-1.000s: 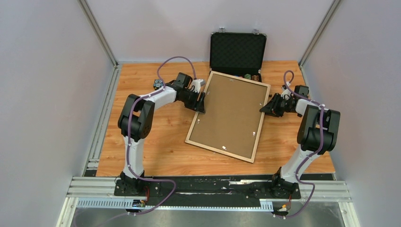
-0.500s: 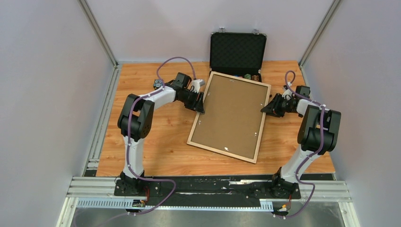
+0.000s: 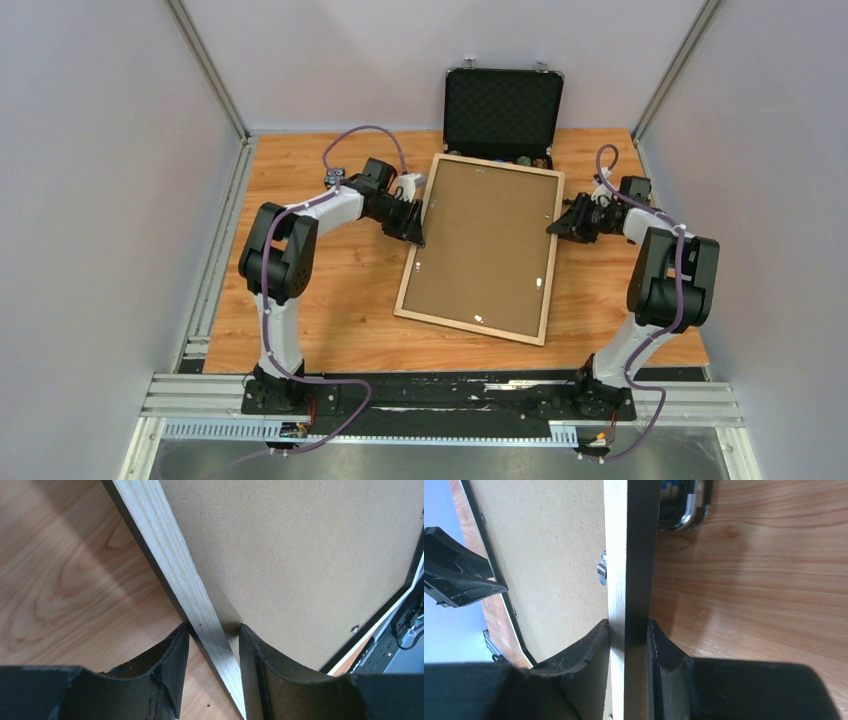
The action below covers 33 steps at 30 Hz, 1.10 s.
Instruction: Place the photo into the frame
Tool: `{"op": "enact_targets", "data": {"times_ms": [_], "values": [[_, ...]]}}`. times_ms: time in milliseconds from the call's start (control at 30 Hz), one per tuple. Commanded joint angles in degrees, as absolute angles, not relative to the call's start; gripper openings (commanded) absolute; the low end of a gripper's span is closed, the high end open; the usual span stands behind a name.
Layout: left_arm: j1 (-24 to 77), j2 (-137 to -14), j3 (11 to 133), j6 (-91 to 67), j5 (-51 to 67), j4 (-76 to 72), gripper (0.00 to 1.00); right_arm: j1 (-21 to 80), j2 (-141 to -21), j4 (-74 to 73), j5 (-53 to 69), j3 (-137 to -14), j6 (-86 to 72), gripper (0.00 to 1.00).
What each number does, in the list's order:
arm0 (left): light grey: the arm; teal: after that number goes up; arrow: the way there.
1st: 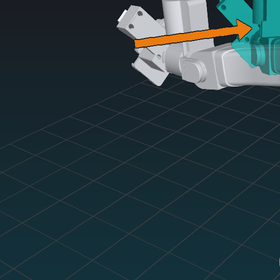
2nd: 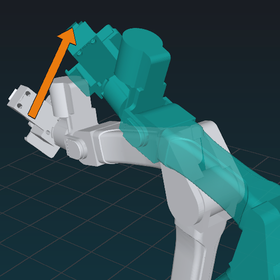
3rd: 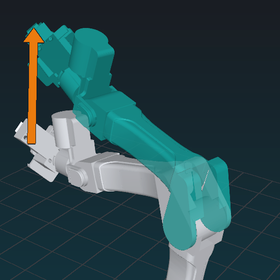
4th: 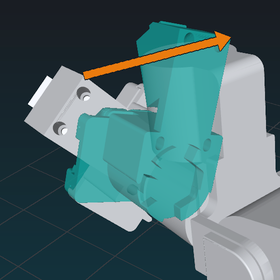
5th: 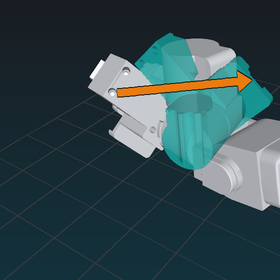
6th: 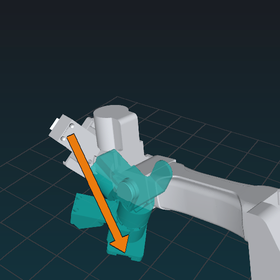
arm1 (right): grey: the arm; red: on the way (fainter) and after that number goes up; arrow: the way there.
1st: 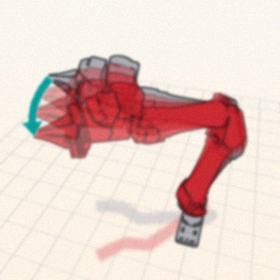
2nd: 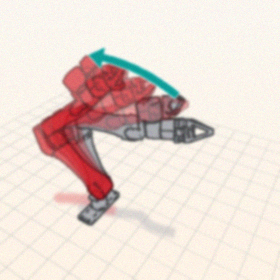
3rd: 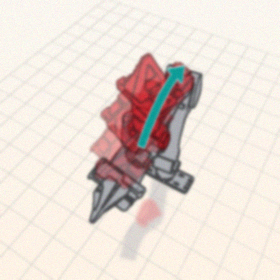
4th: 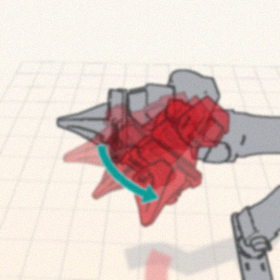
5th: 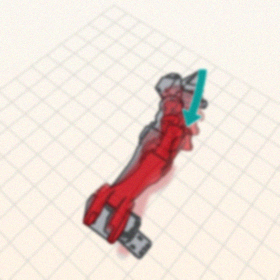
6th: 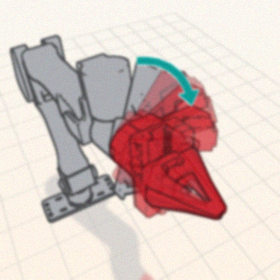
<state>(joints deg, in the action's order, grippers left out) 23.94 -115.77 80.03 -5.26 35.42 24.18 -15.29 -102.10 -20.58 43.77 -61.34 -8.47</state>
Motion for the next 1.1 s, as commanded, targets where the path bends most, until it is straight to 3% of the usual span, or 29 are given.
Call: {"op": "enact_targets", "data": {"times_ms": [0,467,1067], "values": [[23.5,-109.3,78.5,-3.8,37.6,23.6,0.48,-12.3,-98.6,-19.3,48.6,-62.7,-9.3,0.1],[16.0,-100.9,71.3,3.4,35.5,31.6,0.46,2.6,-100.6,-19.4,46.7,-66.6,-8.1,0.09],[0.9,-90.8,61.5,12.9,32.4,39.3,0.45,21.1,-118.1,-22.5,44.2,-87.6,-9.5,0.09]]}}
